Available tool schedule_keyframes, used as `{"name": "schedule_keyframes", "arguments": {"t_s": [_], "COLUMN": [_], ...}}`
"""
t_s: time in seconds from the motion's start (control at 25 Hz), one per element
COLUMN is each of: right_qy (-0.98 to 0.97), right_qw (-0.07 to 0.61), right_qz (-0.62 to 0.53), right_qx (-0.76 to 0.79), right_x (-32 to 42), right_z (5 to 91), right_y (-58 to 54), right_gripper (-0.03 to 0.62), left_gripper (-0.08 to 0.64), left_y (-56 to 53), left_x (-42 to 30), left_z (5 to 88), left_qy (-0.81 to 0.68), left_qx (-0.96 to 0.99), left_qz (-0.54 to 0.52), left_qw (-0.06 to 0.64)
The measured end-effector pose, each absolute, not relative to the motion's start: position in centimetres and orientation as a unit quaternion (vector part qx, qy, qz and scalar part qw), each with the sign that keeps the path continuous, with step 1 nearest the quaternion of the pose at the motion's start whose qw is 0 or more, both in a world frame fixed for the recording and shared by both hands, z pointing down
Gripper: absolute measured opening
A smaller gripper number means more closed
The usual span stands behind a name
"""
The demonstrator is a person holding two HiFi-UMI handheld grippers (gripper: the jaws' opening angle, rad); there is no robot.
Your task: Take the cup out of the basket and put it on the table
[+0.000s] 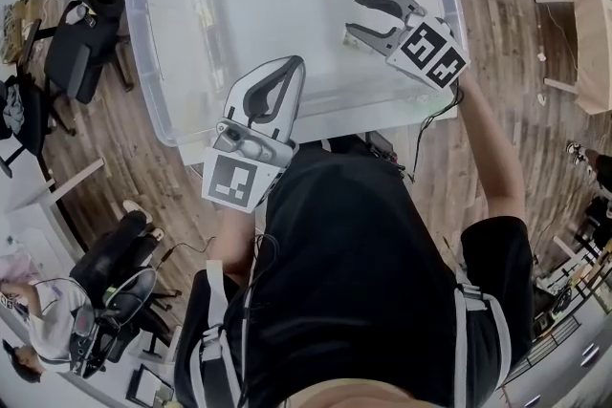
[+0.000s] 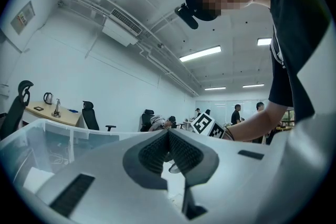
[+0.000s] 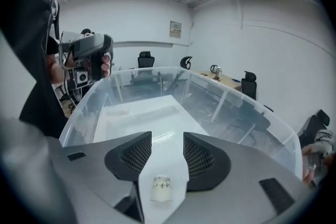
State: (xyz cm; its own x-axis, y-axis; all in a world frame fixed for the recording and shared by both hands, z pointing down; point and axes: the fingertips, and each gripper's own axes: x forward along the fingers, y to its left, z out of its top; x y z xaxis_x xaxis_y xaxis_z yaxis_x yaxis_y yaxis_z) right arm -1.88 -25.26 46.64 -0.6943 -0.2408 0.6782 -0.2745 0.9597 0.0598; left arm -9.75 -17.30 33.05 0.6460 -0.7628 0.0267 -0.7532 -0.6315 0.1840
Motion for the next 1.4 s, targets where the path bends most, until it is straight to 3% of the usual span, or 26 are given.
{"name": "schedule_keyframes", "arguments": {"t_s": [0.64, 1.4], "right_qy": [-0.84, -0.78], "right_qw": [0.541, 0.622], "right_qz": [0.026, 0.053], "right_qx": [0.021, -0.048], "right_x": [0.0, 2.3], "right_z": [58.9, 67.7], "right_y": [-24.9, -23.6], "right_gripper": [0.225, 0.287], "left_gripper": [0.017, 0.017], "left_y": [-18.0, -17.9], "left_x": [-11.4, -13.5], "left_z": [33.5, 34.4], "left_qy": [-0.433, -0.451], "left_qx": [0.896, 0.887], "left_qz": [-0.027, -0.024], "left_qw": [0.092, 0.101]}}
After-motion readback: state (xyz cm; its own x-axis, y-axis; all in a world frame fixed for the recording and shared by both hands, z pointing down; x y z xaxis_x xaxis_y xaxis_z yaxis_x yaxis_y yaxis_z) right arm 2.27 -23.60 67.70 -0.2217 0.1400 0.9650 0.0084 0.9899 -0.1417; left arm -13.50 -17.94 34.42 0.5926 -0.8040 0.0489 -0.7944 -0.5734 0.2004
